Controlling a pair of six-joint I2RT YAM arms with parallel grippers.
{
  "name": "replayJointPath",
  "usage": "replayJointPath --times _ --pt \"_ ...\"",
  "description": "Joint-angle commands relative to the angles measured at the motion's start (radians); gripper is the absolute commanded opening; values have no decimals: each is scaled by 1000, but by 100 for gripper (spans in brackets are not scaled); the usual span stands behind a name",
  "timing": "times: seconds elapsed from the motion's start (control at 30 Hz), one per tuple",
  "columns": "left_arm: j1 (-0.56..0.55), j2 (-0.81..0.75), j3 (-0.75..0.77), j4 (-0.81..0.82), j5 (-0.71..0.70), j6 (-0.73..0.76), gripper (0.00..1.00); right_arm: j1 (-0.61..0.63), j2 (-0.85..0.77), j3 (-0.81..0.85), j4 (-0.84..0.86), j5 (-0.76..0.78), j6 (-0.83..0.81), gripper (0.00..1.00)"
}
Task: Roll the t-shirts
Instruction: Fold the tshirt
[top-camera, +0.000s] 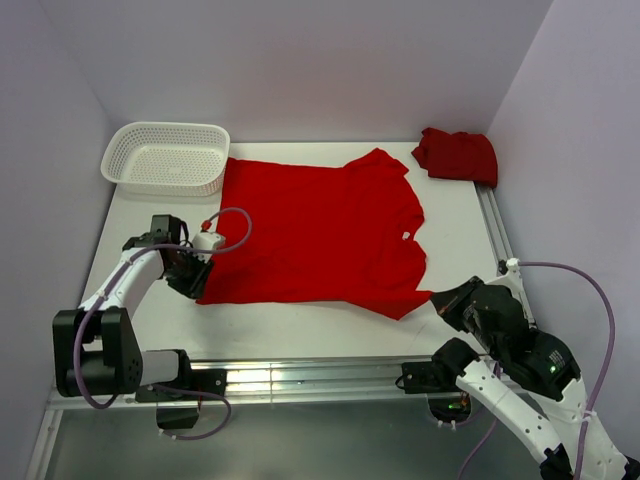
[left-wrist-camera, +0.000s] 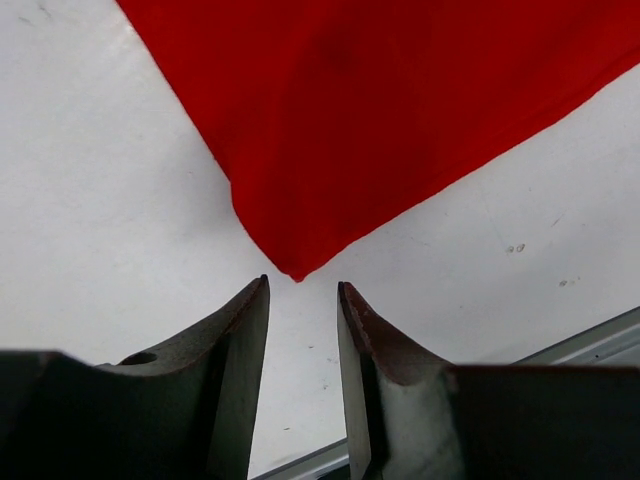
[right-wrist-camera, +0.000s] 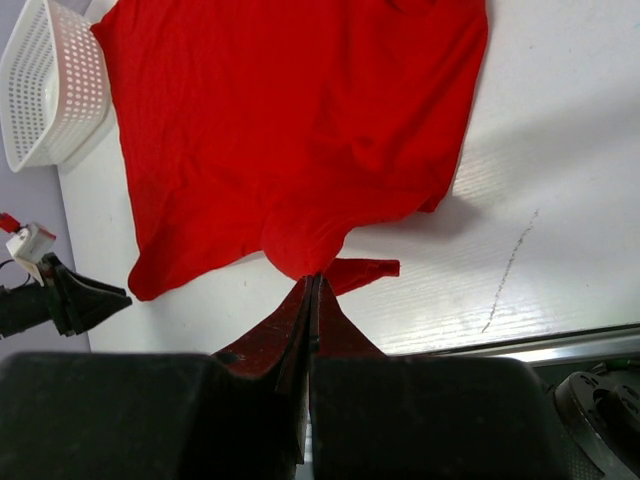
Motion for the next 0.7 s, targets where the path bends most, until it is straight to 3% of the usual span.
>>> replayJointPath --times 0.0,0.37,0.53,0.67 --pt "1 12 -7 -8 49 -1 40 3 13 -4 31 20 -16 0" --pt "-1 41 -39 21 35 -15 36 3 18 -4 24 31 -22 0" --pt "-1 31 -36 20 41 -20 27 3 27 6 19 40 -23 0" --pt "-1 25 -36 15 38 -13 12 3 38 17 17 43 -26 0"
